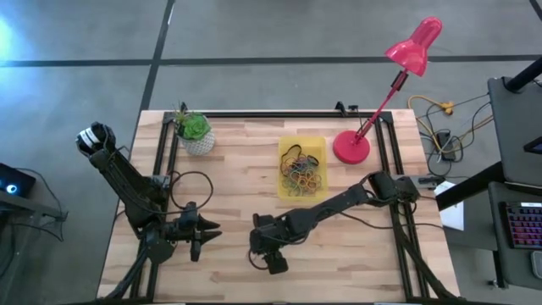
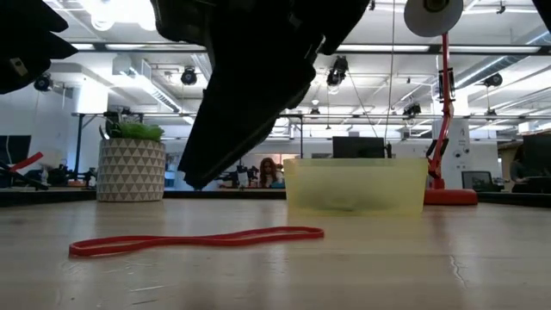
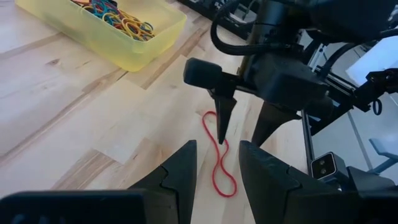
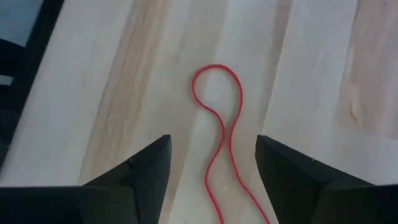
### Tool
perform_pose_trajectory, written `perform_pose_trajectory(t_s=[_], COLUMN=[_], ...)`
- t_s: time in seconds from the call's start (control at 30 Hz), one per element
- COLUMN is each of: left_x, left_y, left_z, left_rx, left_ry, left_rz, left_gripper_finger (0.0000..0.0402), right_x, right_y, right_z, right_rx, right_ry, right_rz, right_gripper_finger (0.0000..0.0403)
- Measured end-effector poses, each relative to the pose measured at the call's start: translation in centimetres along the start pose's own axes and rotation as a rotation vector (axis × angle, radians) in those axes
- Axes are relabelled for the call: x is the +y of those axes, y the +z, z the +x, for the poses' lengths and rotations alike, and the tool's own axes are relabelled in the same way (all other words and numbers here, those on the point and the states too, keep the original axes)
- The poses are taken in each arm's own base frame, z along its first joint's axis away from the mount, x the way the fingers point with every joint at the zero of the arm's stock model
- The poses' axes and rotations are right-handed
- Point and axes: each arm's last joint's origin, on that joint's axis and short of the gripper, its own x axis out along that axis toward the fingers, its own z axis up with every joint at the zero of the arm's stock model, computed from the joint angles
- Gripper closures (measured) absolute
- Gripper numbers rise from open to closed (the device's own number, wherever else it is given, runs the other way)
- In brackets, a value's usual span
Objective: Pick and place rubber bands into bin
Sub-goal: Put the red rubber band into the bin
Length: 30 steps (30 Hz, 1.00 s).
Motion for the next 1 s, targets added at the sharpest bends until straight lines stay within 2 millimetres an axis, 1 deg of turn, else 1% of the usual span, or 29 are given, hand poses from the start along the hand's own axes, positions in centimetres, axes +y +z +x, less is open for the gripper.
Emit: perform_pose_trajectory(t_s=[0.17,0.33,0.43,0.67,0.77,1.0], left_x=[0.0,0.0,0.0,0.0,0.0,0.1], left_y=[0.0,0.0,0.0,0.0,0.0,0.0], left_z=[0.0,0.0,0.0,0.0,0.0,0.0], left_rx=[-0.002,-0.008,-0.009,-0.009,-0.009,-0.014], left_ry=[0.001,0.004,0.004,0.004,0.004,0.007], left_rz=[0.000,0.000,0.000,-0.001,-0.001,0.000], left_gripper_finger=[0.0298,0.0298,0.0298,0.0298,0.0298,0.0298], right_x=[-0.3,-0.3,-0.5,-0.9,-1.1,-1.2], right_y=[-0.1,0.2,0.1,-1.4,-2.2,-3.6], right_z=[0.2,0.3,0.6,2.1,2.5,3.1], right_rx=[-0.005,-0.058,-0.079,-0.103,-0.088,-0.058], right_ry=[-0.003,-0.018,-0.020,-0.018,-0.018,-0.021], right_rz=[-0.001,-0.016,-0.029,-0.035,-0.006,0.016], right_gripper_finger=[0.0183,0.0183,0.0183,0.0183,0.0183,0.0183])
